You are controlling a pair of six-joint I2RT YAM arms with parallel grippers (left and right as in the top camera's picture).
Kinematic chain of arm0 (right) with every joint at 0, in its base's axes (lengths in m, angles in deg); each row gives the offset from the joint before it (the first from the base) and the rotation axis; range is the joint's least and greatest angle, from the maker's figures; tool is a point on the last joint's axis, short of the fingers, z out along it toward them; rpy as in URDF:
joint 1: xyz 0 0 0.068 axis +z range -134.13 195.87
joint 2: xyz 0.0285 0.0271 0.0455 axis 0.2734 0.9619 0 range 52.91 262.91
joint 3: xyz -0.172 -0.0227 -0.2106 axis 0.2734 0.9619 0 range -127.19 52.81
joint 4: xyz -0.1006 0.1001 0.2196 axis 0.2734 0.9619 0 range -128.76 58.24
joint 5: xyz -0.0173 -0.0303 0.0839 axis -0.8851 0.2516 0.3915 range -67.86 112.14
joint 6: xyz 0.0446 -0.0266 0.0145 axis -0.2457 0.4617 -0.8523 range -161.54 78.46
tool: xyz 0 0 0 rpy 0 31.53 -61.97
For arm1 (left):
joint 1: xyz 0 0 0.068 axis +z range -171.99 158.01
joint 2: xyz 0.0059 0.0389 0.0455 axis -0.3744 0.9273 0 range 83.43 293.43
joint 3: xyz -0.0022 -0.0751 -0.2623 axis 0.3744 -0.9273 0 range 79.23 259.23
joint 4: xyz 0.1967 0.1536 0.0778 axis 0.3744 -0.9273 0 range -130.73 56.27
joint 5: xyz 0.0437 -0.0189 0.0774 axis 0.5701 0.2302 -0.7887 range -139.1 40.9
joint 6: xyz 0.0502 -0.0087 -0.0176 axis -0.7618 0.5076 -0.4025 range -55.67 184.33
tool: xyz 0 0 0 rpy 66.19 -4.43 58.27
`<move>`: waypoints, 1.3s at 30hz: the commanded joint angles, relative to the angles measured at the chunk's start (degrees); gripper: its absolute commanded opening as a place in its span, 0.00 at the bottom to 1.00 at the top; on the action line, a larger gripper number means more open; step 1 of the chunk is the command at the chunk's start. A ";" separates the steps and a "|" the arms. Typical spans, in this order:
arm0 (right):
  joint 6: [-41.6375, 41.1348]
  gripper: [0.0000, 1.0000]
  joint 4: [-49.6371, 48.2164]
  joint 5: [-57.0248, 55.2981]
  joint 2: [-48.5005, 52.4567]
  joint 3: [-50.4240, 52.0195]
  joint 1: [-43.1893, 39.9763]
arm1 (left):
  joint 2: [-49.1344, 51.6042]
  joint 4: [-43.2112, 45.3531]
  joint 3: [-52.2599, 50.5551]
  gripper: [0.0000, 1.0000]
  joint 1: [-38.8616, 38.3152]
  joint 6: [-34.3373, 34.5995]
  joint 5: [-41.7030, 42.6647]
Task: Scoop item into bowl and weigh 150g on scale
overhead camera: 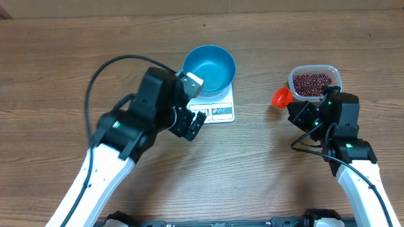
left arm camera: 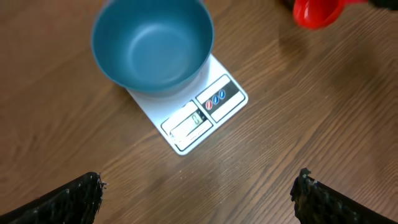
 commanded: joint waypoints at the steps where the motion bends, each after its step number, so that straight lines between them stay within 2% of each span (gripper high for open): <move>1: 0.50 0.04 -0.37 1.01 -0.79 -1.88 -0.15 | -2.64 0.31 -1.16 1.00 0.20 -2.43 0.52; 7: 0.50 0.04 -0.33 2.86 -0.79 -1.88 -0.15 | -2.71 0.74 -4.13 1.00 0.17 -2.27 0.00; 39: 0.55 0.04 0.11 3.04 -0.79 -1.88 -0.15 | -2.71 0.68 -4.13 1.00 0.20 -2.19 -0.09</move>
